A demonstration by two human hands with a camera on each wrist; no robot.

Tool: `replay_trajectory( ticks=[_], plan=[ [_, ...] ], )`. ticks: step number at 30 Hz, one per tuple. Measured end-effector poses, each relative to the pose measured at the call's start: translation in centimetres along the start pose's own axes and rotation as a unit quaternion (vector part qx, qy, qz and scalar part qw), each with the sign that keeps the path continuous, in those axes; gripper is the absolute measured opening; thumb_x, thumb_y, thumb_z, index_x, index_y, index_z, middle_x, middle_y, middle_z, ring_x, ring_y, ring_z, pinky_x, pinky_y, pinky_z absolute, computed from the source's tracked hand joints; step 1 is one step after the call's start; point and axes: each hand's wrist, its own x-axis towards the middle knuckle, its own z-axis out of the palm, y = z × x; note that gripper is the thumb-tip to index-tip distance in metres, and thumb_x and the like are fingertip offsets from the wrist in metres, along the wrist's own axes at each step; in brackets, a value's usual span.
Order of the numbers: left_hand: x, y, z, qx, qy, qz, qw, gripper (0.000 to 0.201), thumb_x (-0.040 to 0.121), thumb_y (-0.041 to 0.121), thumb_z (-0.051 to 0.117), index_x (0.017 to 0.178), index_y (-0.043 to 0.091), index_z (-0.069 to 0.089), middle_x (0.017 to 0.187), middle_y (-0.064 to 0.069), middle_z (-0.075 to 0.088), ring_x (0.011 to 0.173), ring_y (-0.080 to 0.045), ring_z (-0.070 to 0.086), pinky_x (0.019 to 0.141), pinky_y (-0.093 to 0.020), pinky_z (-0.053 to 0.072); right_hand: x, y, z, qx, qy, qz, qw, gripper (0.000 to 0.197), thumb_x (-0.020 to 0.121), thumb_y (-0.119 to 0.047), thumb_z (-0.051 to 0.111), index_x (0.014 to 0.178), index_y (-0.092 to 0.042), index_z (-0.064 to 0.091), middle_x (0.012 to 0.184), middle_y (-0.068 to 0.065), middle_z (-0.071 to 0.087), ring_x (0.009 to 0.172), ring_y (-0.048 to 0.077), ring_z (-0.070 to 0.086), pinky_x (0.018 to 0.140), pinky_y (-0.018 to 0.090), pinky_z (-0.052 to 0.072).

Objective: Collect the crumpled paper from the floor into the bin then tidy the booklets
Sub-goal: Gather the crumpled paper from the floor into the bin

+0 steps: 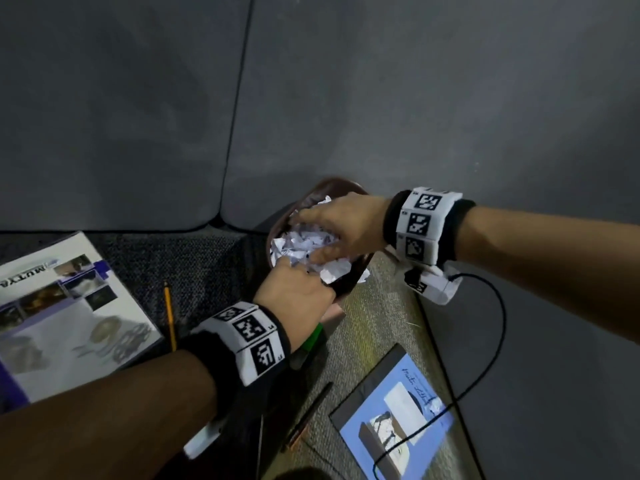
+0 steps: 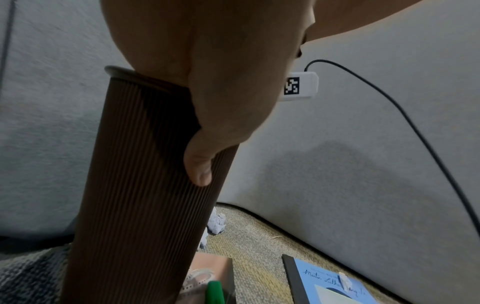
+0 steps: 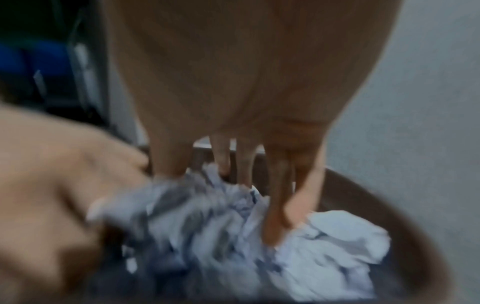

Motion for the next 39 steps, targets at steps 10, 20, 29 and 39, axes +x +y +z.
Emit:
replay_trajectory(
  ticks=[10,20,29,39],
  plan=[
    [-0.6,-2.9,-0.5,-0.016,0.057,-0.017,0.998,0.028,0.094,0.022,0.038,0.113,0.028,0.059,0.11,0.004,0.065,0.102,-0.021,0.059,0.087,-0.036,0.036,-1.1,-0.1,-1.4,-0.002,0.075,0.126,0.989,0.061,0.065,-0.072,0.066,0.099,-0.024,0.047,0.099,-0.005,0.05,0.083,0.017,0.053,0.066,0.03,0.038],
    [-1.8,-4.0,-2.2,0.038,0.024,-0.06,0.997,0.023,0.095,0.028,0.038,0.11,0.032,0.054,0.108,0.009,0.06,0.106,-0.019,0.052,0.086,-0.037,0.031,-2.3,5.6,1.1,0.353,0.348,0.12,0.86,0.053,0.065,-0.06,0.075,0.082,-0.017,0.05,0.062,-0.011,0.043,0.053,0.005,0.037,0.053,0.022,0.032],
    [-2.1,-4.6,-1.8,0.027,0.009,-0.081,0.996,0.014,0.088,0.034,0.057,0.1,0.027,0.06,0.089,0.006,0.064,0.085,-0.02,0.056,0.077,-0.037,0.035,5.8,10.0,21.8,0.365,0.202,0.404,0.814,0.059,0.086,-0.051,0.06,0.132,-0.018,0.044,0.136,0.016,0.042,0.114,0.033,0.053,0.095,0.037,0.044],
    [-3.8,-5.6,-0.8,0.005,-0.011,-0.092,0.996,0.041,0.062,0.025,0.028,0.072,0.021,0.068,0.063,0.001,0.058,0.059,-0.027,0.06,0.058,-0.034,0.033,13.0,9.9,21.5,0.445,0.104,0.494,0.74,0.14,0.038,-0.097,0.051,0.151,-0.024,0.013,0.16,0.013,-0.01,0.142,0.05,0.007,0.111,0.064,0.02]
  ],
)
